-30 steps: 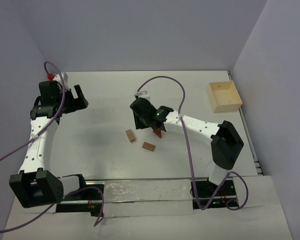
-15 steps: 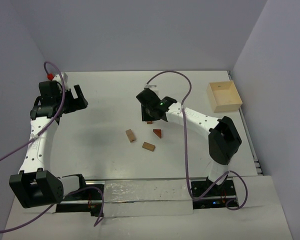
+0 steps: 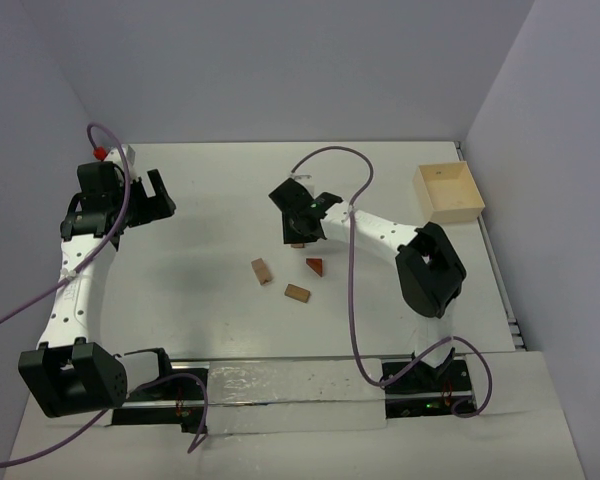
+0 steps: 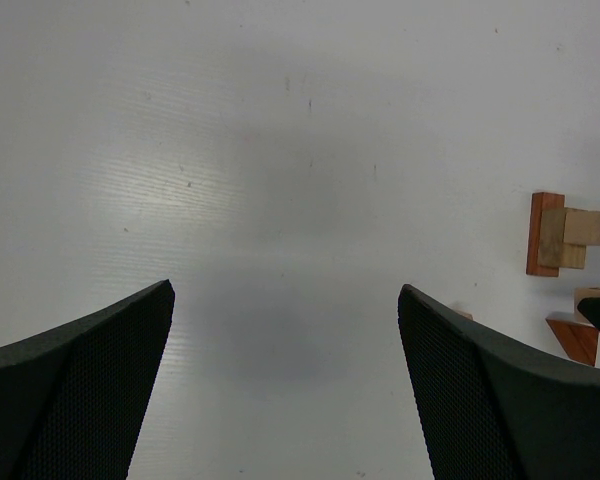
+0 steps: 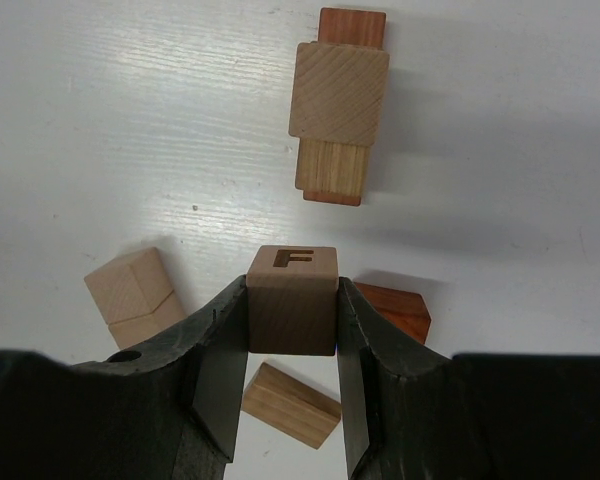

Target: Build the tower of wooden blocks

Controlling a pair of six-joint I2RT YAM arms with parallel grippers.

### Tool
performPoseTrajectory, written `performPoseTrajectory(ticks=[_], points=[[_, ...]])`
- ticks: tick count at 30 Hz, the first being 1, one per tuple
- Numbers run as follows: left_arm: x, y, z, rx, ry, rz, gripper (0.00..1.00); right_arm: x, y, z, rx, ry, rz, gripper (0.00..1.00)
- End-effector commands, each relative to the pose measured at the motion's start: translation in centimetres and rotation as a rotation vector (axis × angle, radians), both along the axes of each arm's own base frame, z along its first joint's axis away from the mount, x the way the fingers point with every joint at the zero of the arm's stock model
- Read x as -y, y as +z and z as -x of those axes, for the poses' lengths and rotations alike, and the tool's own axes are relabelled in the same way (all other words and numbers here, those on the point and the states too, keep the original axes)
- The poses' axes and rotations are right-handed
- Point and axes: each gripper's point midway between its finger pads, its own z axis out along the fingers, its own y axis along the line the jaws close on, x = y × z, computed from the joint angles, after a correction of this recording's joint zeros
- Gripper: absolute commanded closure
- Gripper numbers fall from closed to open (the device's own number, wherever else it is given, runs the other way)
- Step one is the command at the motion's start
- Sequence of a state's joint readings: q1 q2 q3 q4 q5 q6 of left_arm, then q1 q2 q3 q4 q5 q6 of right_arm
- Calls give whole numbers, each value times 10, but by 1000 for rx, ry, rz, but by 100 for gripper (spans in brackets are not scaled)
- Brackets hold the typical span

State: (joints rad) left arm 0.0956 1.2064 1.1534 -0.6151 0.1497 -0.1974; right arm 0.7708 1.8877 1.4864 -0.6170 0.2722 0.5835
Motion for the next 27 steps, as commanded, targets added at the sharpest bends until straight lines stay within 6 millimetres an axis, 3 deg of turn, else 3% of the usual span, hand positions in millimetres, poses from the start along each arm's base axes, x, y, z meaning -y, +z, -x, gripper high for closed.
performPoseTrajectory(ticks=[1, 27], points=[[-4, 18, -7, 82, 2, -15, 1, -5, 11, -22, 51, -33, -35, 100], [-3, 18, -8, 83, -1, -11, 1, 2, 3, -48, 60, -65, -22, 100]])
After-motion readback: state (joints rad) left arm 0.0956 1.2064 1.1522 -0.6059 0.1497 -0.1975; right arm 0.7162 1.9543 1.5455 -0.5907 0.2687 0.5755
